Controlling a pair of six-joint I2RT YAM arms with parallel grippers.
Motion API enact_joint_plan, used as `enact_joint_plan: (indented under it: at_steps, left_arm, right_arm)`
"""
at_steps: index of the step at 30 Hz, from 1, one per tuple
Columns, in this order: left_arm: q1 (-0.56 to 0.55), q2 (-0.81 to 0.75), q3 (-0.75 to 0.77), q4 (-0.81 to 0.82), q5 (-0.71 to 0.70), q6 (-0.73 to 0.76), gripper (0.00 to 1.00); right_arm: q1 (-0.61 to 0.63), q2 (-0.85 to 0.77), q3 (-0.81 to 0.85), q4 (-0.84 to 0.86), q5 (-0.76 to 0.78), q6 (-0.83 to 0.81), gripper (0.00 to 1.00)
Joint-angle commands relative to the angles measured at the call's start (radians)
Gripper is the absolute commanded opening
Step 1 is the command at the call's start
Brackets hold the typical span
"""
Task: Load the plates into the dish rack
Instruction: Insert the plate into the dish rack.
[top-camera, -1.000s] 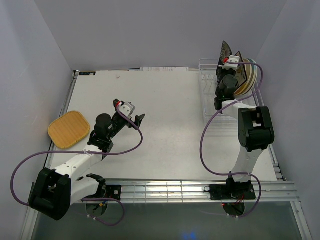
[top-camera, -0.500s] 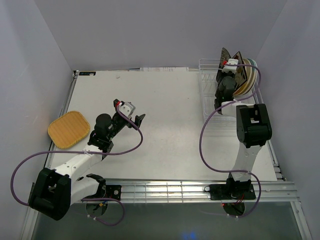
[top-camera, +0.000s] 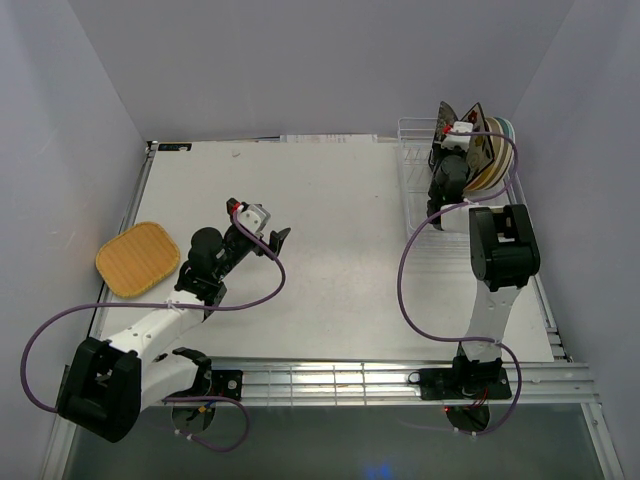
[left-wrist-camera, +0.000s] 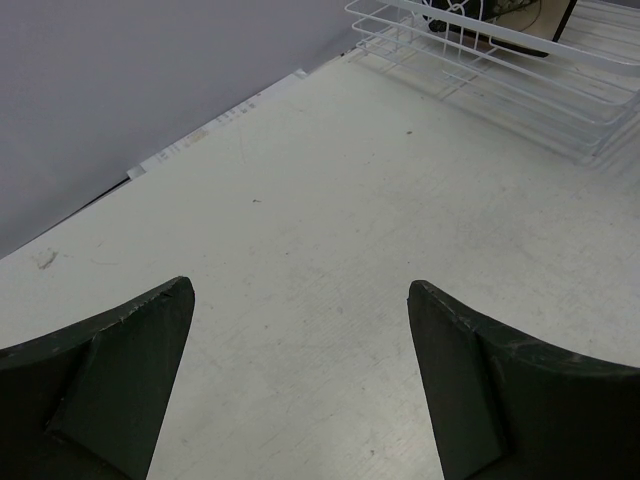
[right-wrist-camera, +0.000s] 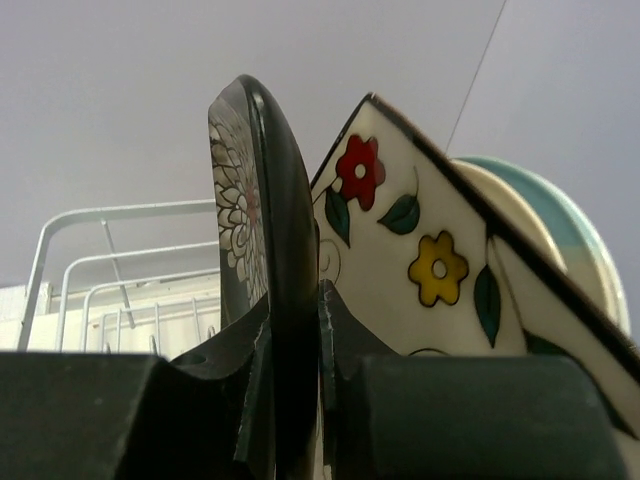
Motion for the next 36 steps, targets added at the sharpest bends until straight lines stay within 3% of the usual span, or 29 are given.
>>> enact_joint_plan:
  at_steps: [1, 14, 36]
  left_arm:
    - [0.007, -0.032, 0.010, -0.007, 0.016, -0.004, 0.98]
    - [0.005, -0.034, 0.010, -0.009, 0.012, -0.001, 0.98]
    - [0.007, -0.037, 0.014, -0.024, 0.040, -0.017, 0.98]
  right_arm:
    - [-0.003, 0.002, 0.021, 0.343, 0.011, 0.001, 0.08]
    - [-0.005, 0.034, -0.021, 0.354, 0.034, 0.007, 0.08]
    - [-0.005, -0.109, -0.016, 0.420, 0.022, 0.000, 0.08]
